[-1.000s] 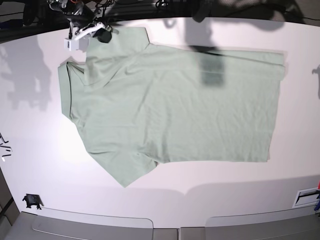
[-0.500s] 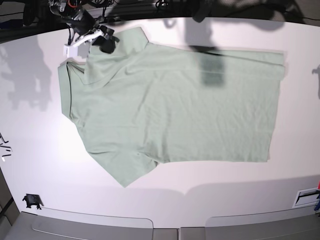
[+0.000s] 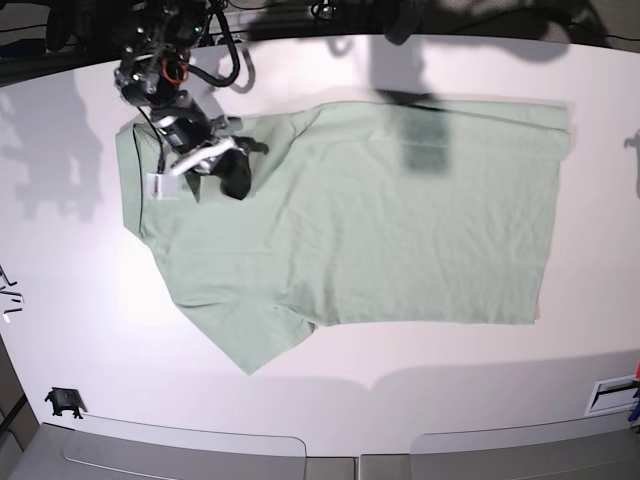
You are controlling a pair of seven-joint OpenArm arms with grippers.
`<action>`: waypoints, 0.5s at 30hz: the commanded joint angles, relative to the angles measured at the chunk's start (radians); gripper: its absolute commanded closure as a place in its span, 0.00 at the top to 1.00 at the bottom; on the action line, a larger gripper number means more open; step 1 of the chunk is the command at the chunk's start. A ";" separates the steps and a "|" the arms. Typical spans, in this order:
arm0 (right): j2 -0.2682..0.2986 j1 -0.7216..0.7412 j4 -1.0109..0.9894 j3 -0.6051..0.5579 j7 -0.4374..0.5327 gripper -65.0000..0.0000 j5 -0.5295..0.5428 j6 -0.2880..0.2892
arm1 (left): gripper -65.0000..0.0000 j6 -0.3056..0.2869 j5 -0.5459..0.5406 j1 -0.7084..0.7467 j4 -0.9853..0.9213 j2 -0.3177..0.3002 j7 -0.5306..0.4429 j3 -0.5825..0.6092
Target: Fold the T-shirt properly
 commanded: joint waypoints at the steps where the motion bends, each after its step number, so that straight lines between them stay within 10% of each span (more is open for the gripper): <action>1: 0.005 0.019 0.013 -0.026 0.048 0.00 -0.016 0.005 | 0.40 -0.002 -0.017 -0.002 0.013 -0.028 -0.026 -0.012; 15: 0.005 0.116 0.012 -0.182 0.207 0.00 -0.271 -0.059 | 0.40 -0.002 -0.017 -0.002 0.013 -0.028 -0.026 -0.012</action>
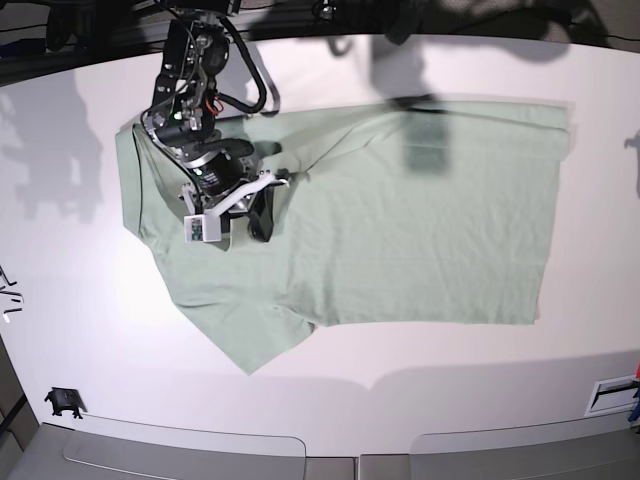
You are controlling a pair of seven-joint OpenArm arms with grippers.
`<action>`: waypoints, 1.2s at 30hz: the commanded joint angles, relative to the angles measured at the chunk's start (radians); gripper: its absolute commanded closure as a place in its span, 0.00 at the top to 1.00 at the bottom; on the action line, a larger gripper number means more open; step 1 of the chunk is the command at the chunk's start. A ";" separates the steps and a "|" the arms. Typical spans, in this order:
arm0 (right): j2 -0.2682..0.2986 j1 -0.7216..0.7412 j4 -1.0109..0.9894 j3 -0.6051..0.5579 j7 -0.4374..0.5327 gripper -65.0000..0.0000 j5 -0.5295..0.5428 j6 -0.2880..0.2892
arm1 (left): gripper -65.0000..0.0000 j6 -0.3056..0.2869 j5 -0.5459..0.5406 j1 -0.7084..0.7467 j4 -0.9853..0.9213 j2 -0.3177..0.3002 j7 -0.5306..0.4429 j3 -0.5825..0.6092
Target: Fold the T-shirt properly
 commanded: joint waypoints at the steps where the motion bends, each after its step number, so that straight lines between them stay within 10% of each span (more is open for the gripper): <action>1: 0.003 0.014 0.016 -0.001 0.031 0.00 0.015 0.008 | 0.40 -0.002 -0.017 -0.002 0.013 -0.028 -0.026 -0.012; 5: 0.003 0.014 0.016 -0.001 0.030 0.00 -0.031 0.008 | 0.40 -0.002 -0.016 -0.002 0.013 -0.028 -0.026 -0.012; 10: 0.003 0.014 0.016 -0.001 0.039 0.37 -0.029 0.006 | 0.40 -0.002 -0.016 -0.002 0.013 -0.028 -0.026 -0.012; 20: 0.003 0.014 0.026 0.041 0.013 0.36 -0.029 0.003 | 0.39 -0.003 -0.031 -0.002 0.013 -0.027 -0.009 -0.011; 25: 0.003 0.013 0.071 0.147 -0.159 0.00 0.035 0.005 | 0.01 -0.020 -0.224 -0.002 0.013 -0.019 0.152 0.003; 28: 0.006 0.006 0.087 0.235 -0.241 0.00 0.142 0.045 | 0.00 -0.020 -0.272 -0.002 0.013 -0.007 0.239 0.070; 36: 0.042 -0.090 0.086 0.344 -0.169 0.00 0.100 0.087 | 0.00 -0.020 -0.051 -0.004 0.013 0.006 0.121 0.397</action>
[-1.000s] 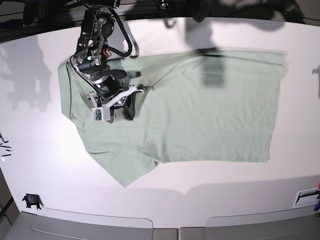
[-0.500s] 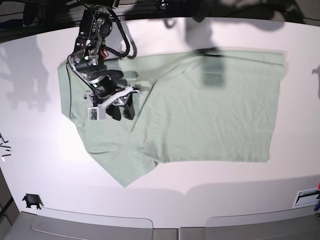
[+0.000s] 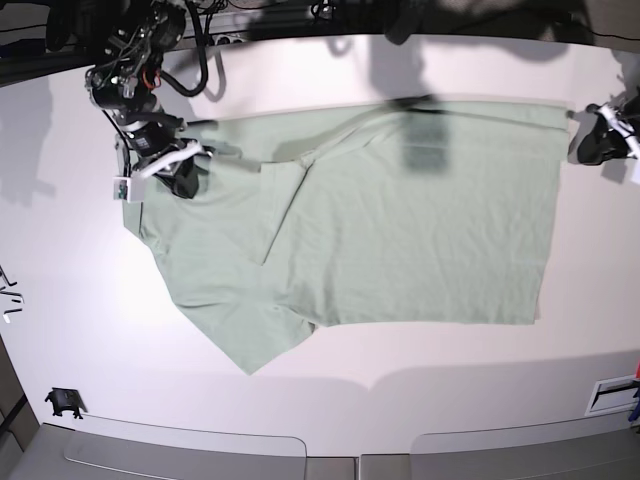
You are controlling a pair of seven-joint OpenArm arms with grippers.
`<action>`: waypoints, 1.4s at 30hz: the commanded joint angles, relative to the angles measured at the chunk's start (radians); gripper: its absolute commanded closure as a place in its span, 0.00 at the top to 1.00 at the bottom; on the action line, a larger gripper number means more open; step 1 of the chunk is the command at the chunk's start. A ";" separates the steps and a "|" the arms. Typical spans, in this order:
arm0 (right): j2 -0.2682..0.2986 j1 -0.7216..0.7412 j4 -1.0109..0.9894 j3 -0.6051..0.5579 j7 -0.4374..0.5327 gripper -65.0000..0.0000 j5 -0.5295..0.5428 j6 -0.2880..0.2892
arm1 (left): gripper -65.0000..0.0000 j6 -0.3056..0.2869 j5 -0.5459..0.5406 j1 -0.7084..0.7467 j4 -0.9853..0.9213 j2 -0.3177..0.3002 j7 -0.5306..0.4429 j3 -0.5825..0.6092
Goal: Fold the T-shirt properly
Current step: 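Grasp the collar edge with both grippers and drag it toward the robot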
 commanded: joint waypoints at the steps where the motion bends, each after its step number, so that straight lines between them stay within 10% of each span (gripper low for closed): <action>1: 0.016 -0.005 0.017 0.001 0.052 0.00 -0.008 0.006 | 0.00 -0.007 0.026 -0.005 0.013 -0.011 -0.042 0.014; 15: 0.047 -0.027 -0.230 -0.005 0.161 0.00 -0.128 -0.074 | 0.00 0.108 0.361 -0.003 0.013 0.148 -0.165 0.137; 42: 0.094 -0.150 -0.294 -0.004 -0.044 0.00 -0.032 -0.030 | 0.00 0.143 0.362 0.140 0.012 0.147 0.053 0.137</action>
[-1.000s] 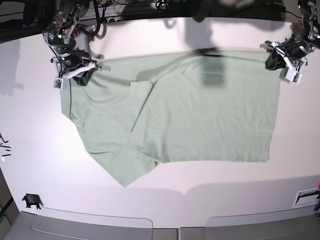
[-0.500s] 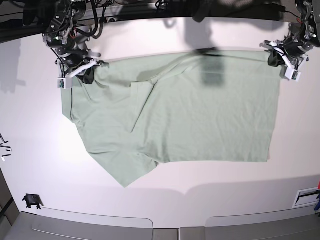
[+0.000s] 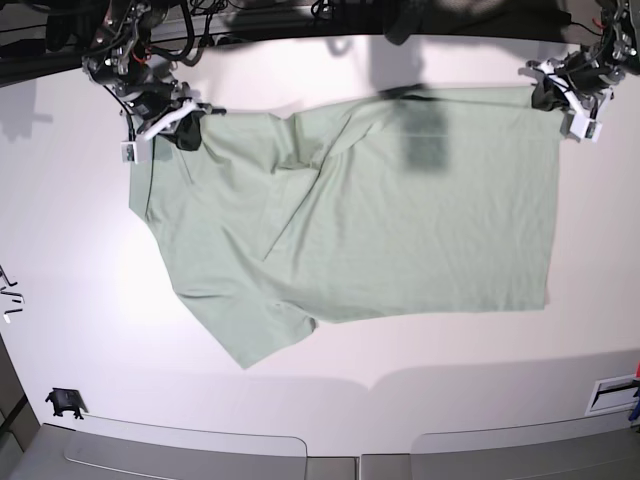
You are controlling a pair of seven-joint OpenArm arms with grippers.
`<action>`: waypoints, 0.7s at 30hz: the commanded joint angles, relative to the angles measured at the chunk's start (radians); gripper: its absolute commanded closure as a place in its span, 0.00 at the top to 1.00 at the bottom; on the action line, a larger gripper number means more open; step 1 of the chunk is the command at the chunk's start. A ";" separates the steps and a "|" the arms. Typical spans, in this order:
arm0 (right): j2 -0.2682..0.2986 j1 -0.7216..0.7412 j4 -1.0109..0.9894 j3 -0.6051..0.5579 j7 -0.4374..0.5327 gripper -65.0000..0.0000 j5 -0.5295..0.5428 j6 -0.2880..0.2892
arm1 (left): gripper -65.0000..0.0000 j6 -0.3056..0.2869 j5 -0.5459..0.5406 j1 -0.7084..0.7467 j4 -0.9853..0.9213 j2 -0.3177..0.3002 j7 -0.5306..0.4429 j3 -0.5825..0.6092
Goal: Fold the T-shirt properly
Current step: 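Grasp the collar edge with both grippers and drag it toward the robot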
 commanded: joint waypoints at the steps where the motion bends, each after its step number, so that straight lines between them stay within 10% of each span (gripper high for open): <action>1: 0.003 -0.033 -0.006 -0.002 -0.098 0.00 -0.049 -0.012 | 0.00 0.003 0.042 0.033 -0.002 -0.014 0.061 -0.001; 21: 0.143 -0.209 0.016 0.007 -0.163 0.00 -0.002 0.002 | 0.00 0.006 0.042 0.160 -0.001 -0.032 0.099 -0.005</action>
